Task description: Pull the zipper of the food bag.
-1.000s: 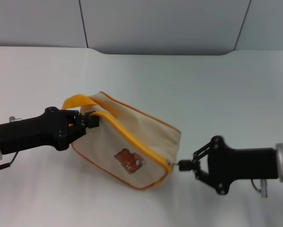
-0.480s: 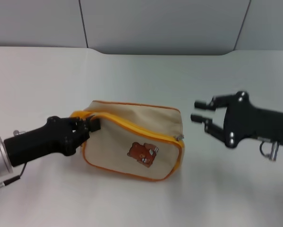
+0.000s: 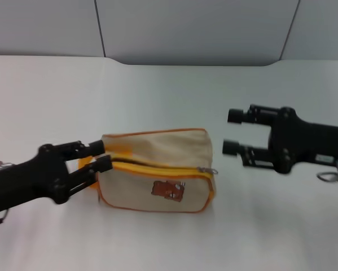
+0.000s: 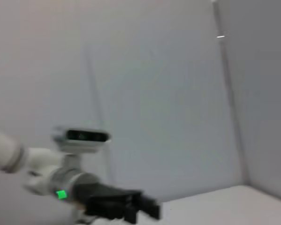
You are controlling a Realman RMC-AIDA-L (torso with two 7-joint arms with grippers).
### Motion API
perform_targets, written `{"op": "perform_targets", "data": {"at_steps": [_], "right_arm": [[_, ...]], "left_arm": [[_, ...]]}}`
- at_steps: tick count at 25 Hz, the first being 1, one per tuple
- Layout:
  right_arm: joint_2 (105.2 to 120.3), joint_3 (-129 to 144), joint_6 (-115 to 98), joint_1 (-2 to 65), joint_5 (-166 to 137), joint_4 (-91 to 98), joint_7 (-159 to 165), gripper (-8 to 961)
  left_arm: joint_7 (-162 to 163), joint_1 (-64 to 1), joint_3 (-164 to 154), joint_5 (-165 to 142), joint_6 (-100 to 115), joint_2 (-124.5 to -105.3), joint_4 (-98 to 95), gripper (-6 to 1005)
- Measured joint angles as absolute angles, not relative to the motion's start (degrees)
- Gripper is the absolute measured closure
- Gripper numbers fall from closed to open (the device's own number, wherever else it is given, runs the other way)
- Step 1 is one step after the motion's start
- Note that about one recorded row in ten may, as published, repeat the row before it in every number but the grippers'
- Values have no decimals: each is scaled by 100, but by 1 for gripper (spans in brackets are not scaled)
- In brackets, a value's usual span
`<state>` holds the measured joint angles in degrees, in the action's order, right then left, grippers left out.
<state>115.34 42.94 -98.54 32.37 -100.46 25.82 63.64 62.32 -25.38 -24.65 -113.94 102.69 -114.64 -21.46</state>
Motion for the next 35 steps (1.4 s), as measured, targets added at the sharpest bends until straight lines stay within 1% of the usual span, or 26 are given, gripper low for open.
{"op": "perform_targets", "data": {"at_steps": [1, 4, 9, 11, 13, 18, 35], "right_arm": [[11482, 4355, -10258, 3209, -10168, 2582, 6493, 443], [11470, 4385, -10542, 3160, -10333, 2592, 6527, 332], [11581, 4395, -10693, 2998, -10866, 2589, 6514, 154], [11638, 4396, -10694, 2918, -10972, 2604, 6444, 136], [11665, 4384, -10701, 2829, -11003, 2613, 6345, 127], [11671, 4380, -10711, 2724, -11006, 2616, 6288, 127], [11681, 4370, -10698, 2742, -10995, 2593, 6145, 127]], "left_arm": [[6152, -2533, -2483, -11401, 10462, -11417, -2145, 776], [5958, -2557, -2880, -11474, 11004, -11364, -2167, 639], [5970, -2611, -3451, -11483, 11102, -11356, -2188, 448], [5999, -2627, -3695, -11485, 11067, -11358, -2188, 376], [6007, -2628, -3744, -11492, 11058, -11361, -2188, 172], [6009, -2640, -3752, -11547, 11056, -11358, -2199, 172], [6012, -2680, -3824, -11713, 10985, -11395, -2215, 172]]}}
